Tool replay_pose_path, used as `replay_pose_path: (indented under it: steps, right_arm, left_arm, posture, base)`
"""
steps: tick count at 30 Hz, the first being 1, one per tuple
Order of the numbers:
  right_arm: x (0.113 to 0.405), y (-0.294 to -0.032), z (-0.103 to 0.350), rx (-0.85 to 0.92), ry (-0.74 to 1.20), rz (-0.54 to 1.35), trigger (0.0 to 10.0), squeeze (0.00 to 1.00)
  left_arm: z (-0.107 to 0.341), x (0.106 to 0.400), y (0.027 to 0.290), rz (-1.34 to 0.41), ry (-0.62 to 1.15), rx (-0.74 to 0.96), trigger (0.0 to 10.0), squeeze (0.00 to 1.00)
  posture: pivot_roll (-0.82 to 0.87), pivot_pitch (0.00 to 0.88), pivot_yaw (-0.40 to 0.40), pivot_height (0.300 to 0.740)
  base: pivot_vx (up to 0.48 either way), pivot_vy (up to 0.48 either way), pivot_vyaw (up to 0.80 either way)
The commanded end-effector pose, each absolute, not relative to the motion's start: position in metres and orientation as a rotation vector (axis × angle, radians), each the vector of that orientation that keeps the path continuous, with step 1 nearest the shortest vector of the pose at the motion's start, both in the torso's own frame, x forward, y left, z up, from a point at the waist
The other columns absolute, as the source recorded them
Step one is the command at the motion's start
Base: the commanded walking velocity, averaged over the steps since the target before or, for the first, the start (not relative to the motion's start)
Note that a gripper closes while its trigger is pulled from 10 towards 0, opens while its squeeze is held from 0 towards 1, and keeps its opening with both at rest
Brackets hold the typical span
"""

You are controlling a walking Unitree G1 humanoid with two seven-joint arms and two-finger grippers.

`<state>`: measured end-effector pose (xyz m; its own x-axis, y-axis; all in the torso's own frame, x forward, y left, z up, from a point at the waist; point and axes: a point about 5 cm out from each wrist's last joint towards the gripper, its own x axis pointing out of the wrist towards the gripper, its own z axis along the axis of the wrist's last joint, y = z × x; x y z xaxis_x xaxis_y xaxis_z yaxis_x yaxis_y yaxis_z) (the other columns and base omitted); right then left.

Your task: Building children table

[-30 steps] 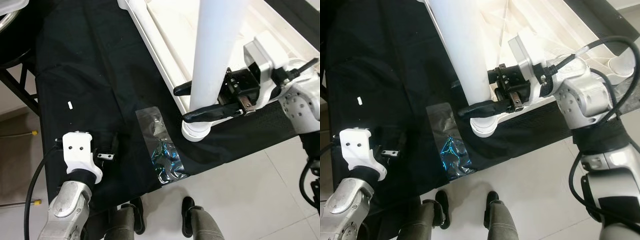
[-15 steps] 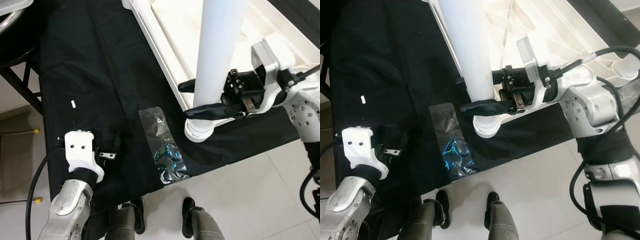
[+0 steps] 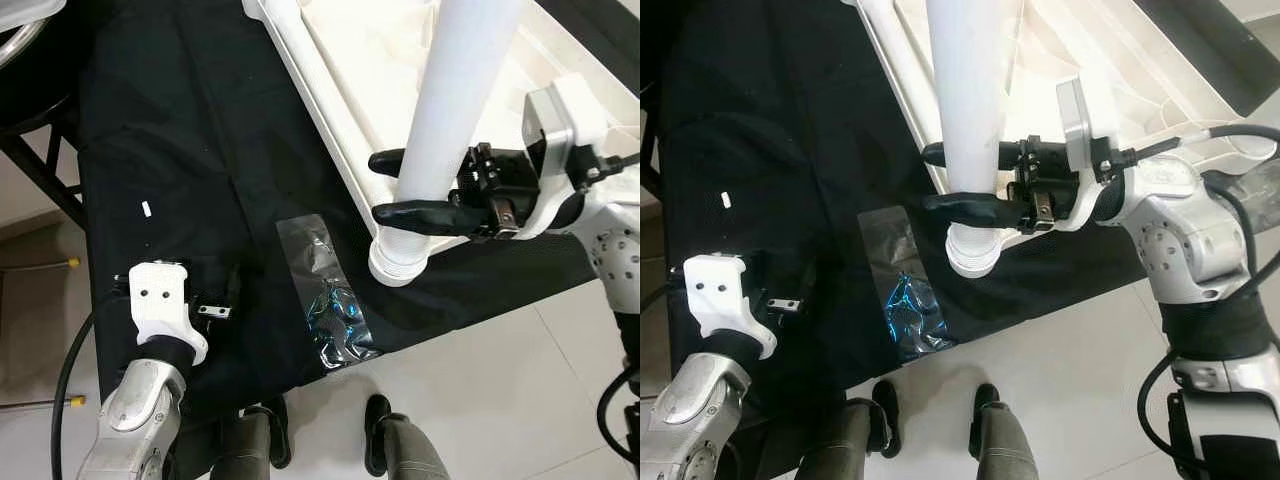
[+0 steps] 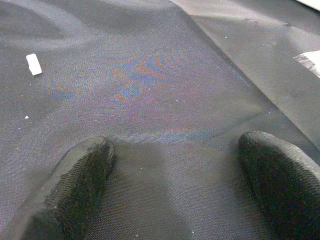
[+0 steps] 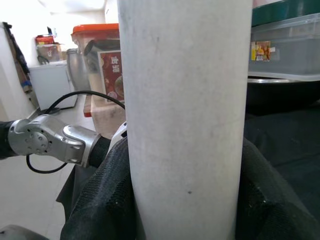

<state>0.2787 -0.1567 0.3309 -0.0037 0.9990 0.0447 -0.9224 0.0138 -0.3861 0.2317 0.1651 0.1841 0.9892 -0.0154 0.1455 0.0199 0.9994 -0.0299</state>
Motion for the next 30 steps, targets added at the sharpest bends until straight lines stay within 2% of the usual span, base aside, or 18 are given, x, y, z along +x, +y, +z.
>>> replay_pose_path:
  steps: [1,10,19,23,30]
  right_arm:
    - [0.277,-0.149,0.309,-0.25,-0.224,1.606,10.0,0.0]
    - [0.271,-0.148,0.305,-0.274,-0.206,1.607,10.0,0.0]
    - [0.265,-0.14,0.294,-0.281,-0.199,1.515,10.0,0.0]
    - [0.258,-0.137,0.288,-0.276,-0.205,1.439,10.0,0.0]
    - [0.261,-0.127,0.275,-0.209,-0.229,1.17,10.0,0.0]
  left_arm:
    - [0.166,0.231,0.169,0.0,-0.051,-0.031,10.0,0.0]
    - [0.165,0.231,0.169,0.005,-0.054,-0.033,10.0,0.0]
    - [0.164,0.232,0.168,0.005,-0.055,-0.036,10.0,0.0]
    - [0.164,0.232,0.168,0.007,-0.057,-0.038,10.0,0.0]
    - [0.162,0.234,0.167,0.003,-0.058,-0.041,10.0,0.0]
  posture:
    - [0.09,0.445,0.05,0.74]
    - [0.09,0.444,0.046,0.74]
    - [0.08,0.429,0.034,0.74]
    - [0.08,0.429,0.034,0.74]
    - [0.06,0.408,0.027,0.74]
  base:
    - [0.0,0.0,0.0]
    - [0.0,0.0,0.0]
    - [0.0,0.0,0.0]
    - [0.0,0.0,0.0]
    - [0.0,0.0,0.0]
